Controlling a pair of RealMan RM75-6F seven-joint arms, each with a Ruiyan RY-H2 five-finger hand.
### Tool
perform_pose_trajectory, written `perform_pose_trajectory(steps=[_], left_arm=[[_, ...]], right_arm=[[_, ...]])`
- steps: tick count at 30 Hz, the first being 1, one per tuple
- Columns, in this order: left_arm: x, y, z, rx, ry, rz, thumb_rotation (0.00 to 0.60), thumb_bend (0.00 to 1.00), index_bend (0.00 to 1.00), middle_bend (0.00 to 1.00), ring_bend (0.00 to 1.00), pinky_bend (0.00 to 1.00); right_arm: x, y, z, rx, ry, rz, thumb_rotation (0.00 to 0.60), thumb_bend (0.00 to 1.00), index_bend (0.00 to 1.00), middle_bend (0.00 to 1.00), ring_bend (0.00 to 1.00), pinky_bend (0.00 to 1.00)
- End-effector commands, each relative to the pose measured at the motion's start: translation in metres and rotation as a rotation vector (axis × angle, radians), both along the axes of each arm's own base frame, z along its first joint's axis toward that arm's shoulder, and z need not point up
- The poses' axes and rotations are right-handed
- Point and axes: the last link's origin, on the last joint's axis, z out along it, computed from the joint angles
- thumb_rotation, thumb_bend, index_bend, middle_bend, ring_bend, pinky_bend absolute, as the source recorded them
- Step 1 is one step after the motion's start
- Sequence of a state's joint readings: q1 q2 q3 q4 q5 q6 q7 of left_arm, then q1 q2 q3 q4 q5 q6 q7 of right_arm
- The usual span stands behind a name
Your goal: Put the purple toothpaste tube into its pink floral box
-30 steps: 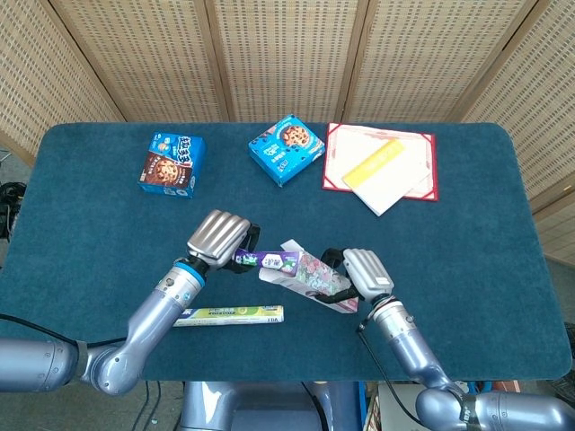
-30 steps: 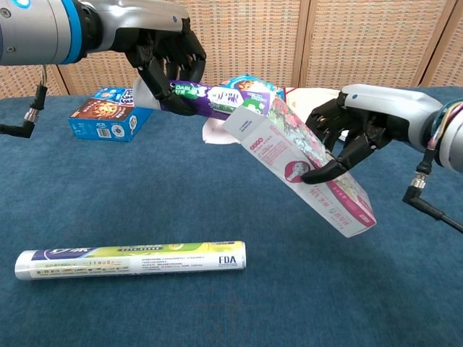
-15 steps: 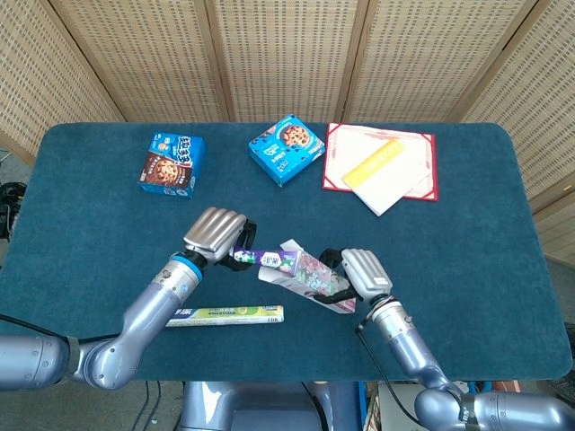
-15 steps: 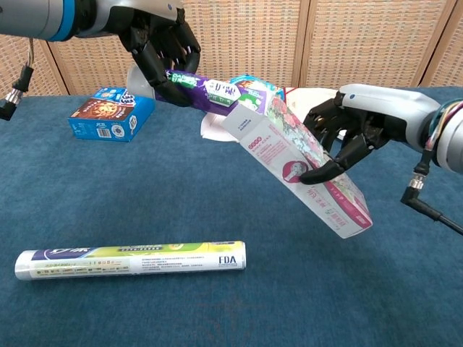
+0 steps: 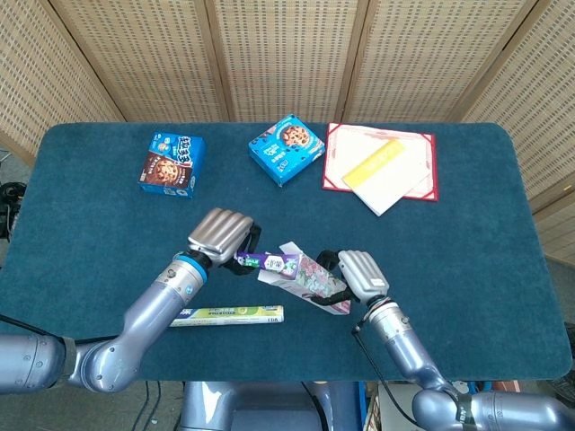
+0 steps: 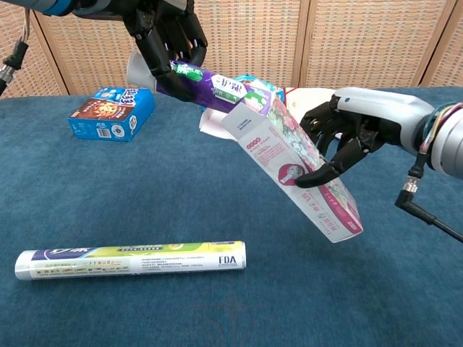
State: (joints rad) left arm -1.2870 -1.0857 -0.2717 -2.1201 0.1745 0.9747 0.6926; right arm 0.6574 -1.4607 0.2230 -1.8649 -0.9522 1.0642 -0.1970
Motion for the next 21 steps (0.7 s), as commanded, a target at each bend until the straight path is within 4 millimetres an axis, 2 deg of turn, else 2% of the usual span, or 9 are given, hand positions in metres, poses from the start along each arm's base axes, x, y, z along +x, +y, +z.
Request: perform_pose_trajectory(steps=[1,21], left_arm=[[0.004,-0.001,0.0,-0.004,0.023,-0.012,0.6,0.4,0.85,0.67,0.55,0.51],[0.018,-0.005,-0.02,0.021,0.053,-0.04,0.6,0.4,0.85,0.67,0.55,0.52]], right_arm=[[0.0,0.0,0.0,0.001,-0.003,0.0,0.6,0.12,0.58,0.53,0.44,0.54],[0.011,0.006,0.0,0.007,-0.011,0.044,0.6,0.12,0.58,0.53,0.44,0.54]])
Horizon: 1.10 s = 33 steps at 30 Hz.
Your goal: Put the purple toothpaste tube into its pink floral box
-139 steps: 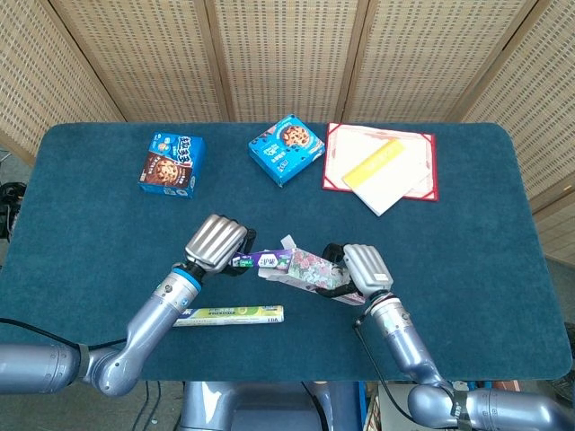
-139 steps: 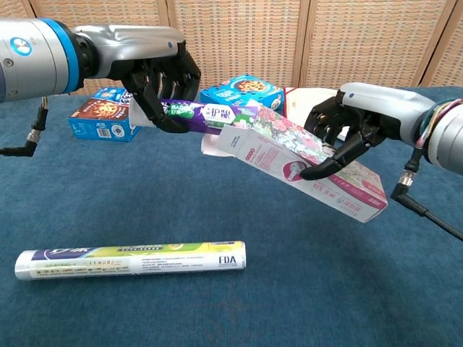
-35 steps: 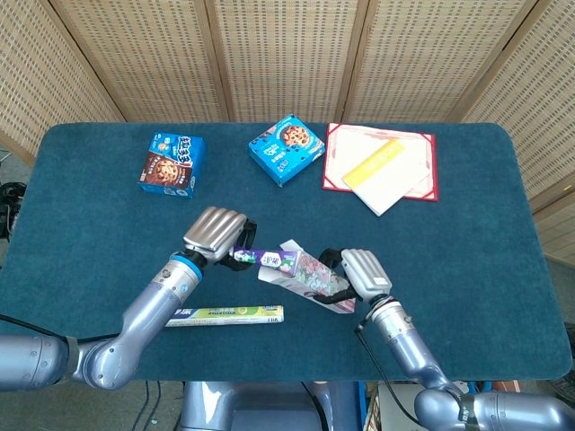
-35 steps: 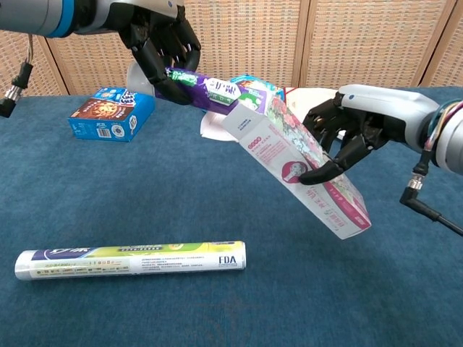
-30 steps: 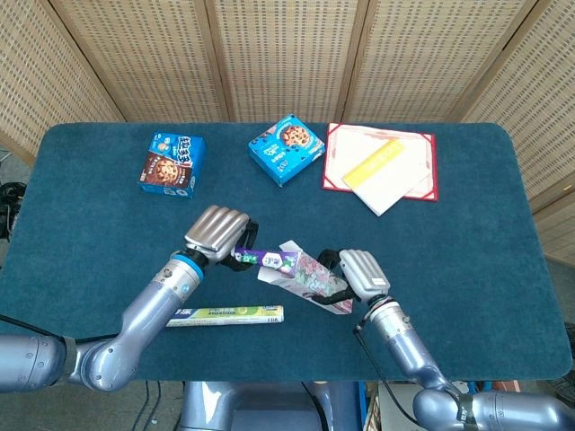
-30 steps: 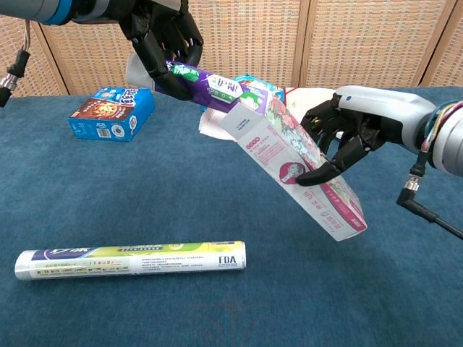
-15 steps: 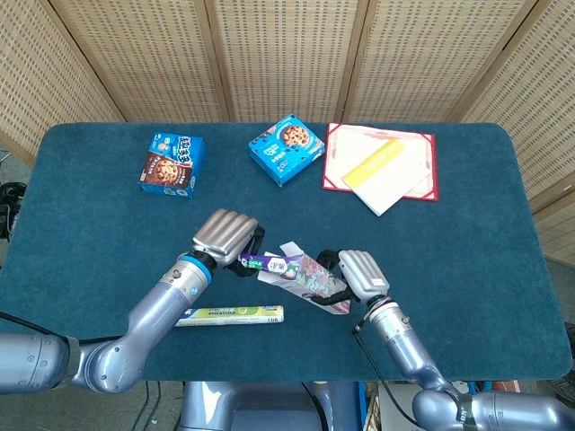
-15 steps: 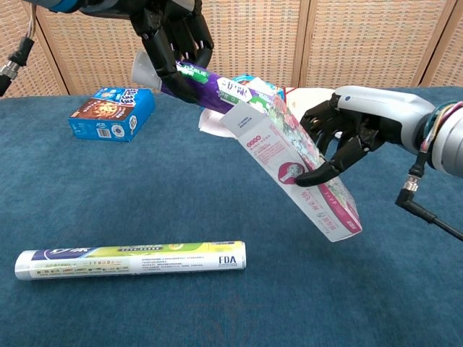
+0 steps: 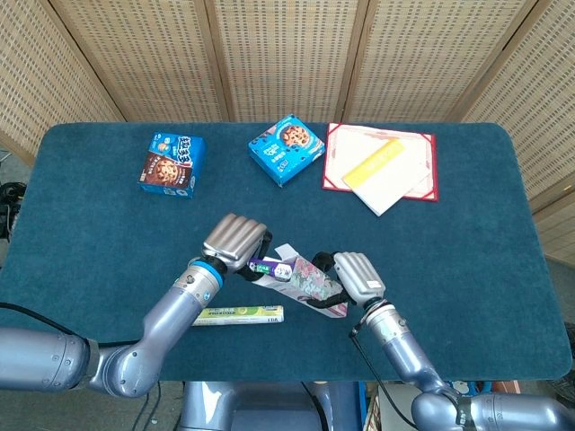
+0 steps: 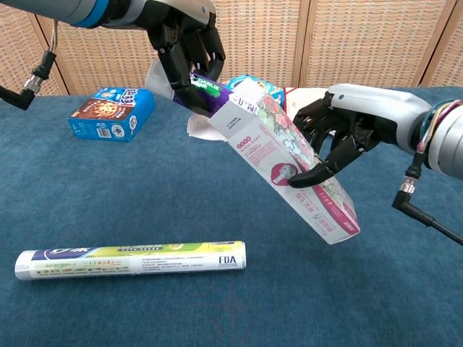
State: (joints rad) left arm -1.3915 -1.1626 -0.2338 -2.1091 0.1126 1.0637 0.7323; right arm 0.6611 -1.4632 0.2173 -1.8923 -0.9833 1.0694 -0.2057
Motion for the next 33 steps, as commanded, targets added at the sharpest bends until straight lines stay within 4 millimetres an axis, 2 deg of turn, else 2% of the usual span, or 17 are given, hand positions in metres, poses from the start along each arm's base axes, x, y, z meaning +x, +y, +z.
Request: perform_pose_trajectory(steps=[1,5,11,20,24,28,33], left_arm=[[0.003,0.0,-0.003,0.02,-0.002,-0.019,0.6,0.4,0.85,0.67,0.55,0.52],[0.006,-0.001,-0.008,0.037,-0.039,-0.034,0.6,0.4,0.85,0.65,0.55,0.52],[0.006,-0.004,-0.017,0.055,-0.079,-0.069,0.6,0.4,0.85,0.57,0.49,0.49],[0.004,-0.006,-0.02,0.048,-0.138,-0.092,0.6,0.4,0.55,0.24,0.21,0.3],[0.002,-0.005,-0.019,0.046,-0.159,-0.098,0.6,0.4,0.46,0.12,0.1,0.21],[0.003,-0.003,-0.013,0.06,-0.195,-0.103,0.6,0.4,0.4,0.05,0.03,0.11],[0.001,0.0,-0.002,0.087,-0.222,-0.116,0.6,0.4,0.39,0.02,0.0,0.09]], right_arm=[[0.002,0.0,0.0,0.001,0.0,0.005,0.6,0.12,0.58,0.53,0.44,0.54],[0.004,0.001,0.001,0.001,-0.001,0.012,0.6,0.12,0.58,0.53,0.44,0.54],[0.006,0.0,0.002,-0.006,-0.003,0.018,0.6,0.12,0.58,0.53,0.44,0.54],[0.005,-0.006,0.008,-0.024,-0.005,0.009,0.6,0.12,0.58,0.53,0.44,0.54],[0.004,-0.009,0.011,-0.032,-0.008,0.001,0.6,0.12,0.58,0.53,0.44,0.54],[0.0,-0.01,0.013,-0.038,-0.003,-0.003,0.6,0.12,0.58,0.53,0.44,0.54],[-0.006,-0.013,0.018,-0.053,-0.001,-0.018,0.6,0.12,0.58,0.53,0.44,0.54]])
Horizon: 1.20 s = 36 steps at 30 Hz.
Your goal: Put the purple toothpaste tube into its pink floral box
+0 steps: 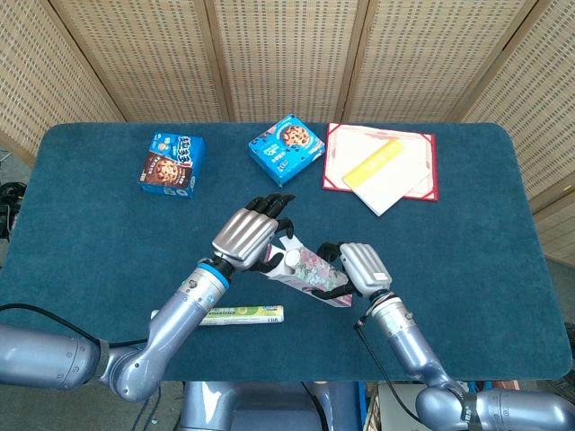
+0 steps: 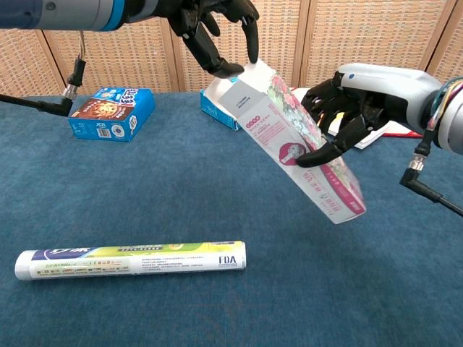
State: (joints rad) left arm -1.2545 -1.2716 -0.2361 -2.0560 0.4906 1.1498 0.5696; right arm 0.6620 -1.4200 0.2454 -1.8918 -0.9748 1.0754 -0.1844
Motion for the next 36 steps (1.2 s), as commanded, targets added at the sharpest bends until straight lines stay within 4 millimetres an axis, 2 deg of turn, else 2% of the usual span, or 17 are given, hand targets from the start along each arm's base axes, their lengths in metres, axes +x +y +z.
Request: perform_pose_trajectory(steps=[1,6,10,15,19,24,31,36], left_arm=[[-0.001,0.001,0.008,0.009,-0.024,-0.005,0.6,0.4,0.39,0.02,0.0,0.09],[-0.002,-0.002,0.028,0.049,-0.095,-0.041,0.6,0.4,0.39,0.02,0.0,0.09],[-0.017,-0.007,0.046,0.104,-0.125,-0.07,0.6,0.4,0.39,0.02,0.0,0.09],[-0.051,-0.013,0.06,0.164,-0.098,-0.073,0.6,0.4,0.39,0.02,0.0,0.09],[-0.077,-0.018,0.064,0.185,-0.061,-0.061,0.6,0.4,0.39,0.02,0.0,0.08],[-0.113,-0.03,0.065,0.194,-0.048,-0.043,0.6,0.4,0.39,0.01,0.0,0.07],[-0.159,-0.046,0.063,0.235,-0.018,-0.026,0.6,0.4,0.38,0.0,0.0,0.06],[-0.186,-0.058,0.061,0.277,0.018,-0.018,0.6,0.4,0.38,0.0,0.0,0.06]], right_arm=[[-0.004,-0.001,0.002,-0.008,0.003,-0.007,0.6,0.12,0.58,0.53,0.44,0.54],[-0.017,-0.006,0.01,-0.036,0.029,-0.027,0.6,0.12,0.58,0.53,0.44,0.54],[-0.033,-0.01,0.021,-0.086,0.099,-0.025,0.6,0.12,0.58,0.53,0.44,0.54],[-0.06,-0.009,0.034,-0.156,0.231,-0.015,0.6,0.12,0.58,0.53,0.44,0.54],[-0.08,-0.004,0.038,-0.2,0.366,0.008,0.6,0.12,0.58,0.53,0.44,0.54],[-0.103,0.012,0.035,-0.241,0.508,0.027,0.6,0.12,0.58,0.52,0.44,0.54],[-0.133,0.023,0.029,-0.265,0.683,0.034,0.6,0.12,0.58,0.51,0.44,0.54],[-0.149,0.026,0.022,-0.245,0.719,0.0,0.6,0.12,0.58,0.51,0.44,0.54]])
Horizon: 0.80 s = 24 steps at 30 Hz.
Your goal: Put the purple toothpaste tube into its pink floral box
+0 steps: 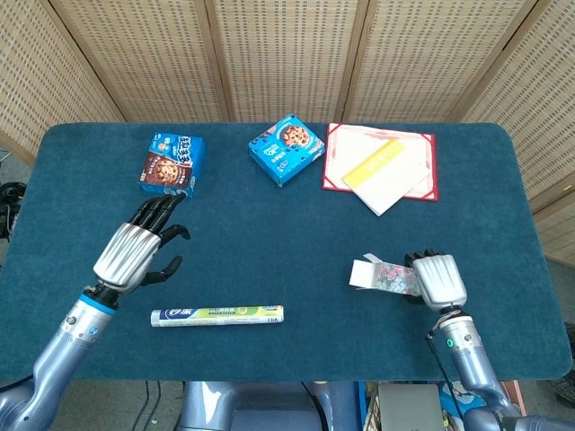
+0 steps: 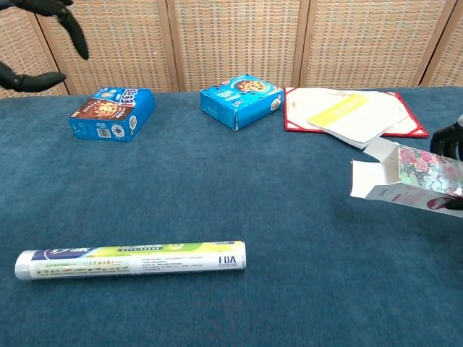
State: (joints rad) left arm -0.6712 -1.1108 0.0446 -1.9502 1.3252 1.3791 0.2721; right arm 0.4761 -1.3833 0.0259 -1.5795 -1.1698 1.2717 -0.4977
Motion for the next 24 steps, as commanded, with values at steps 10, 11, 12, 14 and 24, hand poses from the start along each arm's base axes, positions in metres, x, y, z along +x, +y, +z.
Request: perform_pose_trajectory(steps=[10,11,12,14,24], left_arm=[[-0.042,-0.033,0.0,0.116,0.037,0.014,0.6,0.4,0.35,0.0,0.0,0.04],[-0.044,-0.035,0.0,0.124,0.031,0.014,0.6,0.4,0.35,0.0,0.0,0.04],[-0.045,-0.038,-0.001,0.129,0.024,0.016,0.6,0.4,0.35,0.0,0.0,0.04],[-0.048,-0.042,-0.003,0.134,0.007,0.018,0.6,0.4,0.35,0.0,0.0,0.04],[-0.063,-0.048,-0.003,0.14,-0.034,0.054,0.6,0.4,0.33,0.0,0.0,0.01]], right_arm=[[-0.032,0.007,-0.014,0.014,0.038,-0.084,0.6,0.12,0.58,0.47,0.43,0.53],[-0.034,0.008,-0.014,0.014,0.038,-0.09,0.6,0.12,0.58,0.46,0.43,0.52],[-0.035,0.008,-0.014,0.015,0.039,-0.095,0.6,0.12,0.56,0.44,0.4,0.49],[-0.038,0.01,-0.015,0.024,0.043,-0.105,0.6,0.12,0.51,0.35,0.31,0.4],[-0.049,0.018,-0.017,0.109,0.058,-0.173,0.6,0.12,0.13,0.0,0.0,0.0]])
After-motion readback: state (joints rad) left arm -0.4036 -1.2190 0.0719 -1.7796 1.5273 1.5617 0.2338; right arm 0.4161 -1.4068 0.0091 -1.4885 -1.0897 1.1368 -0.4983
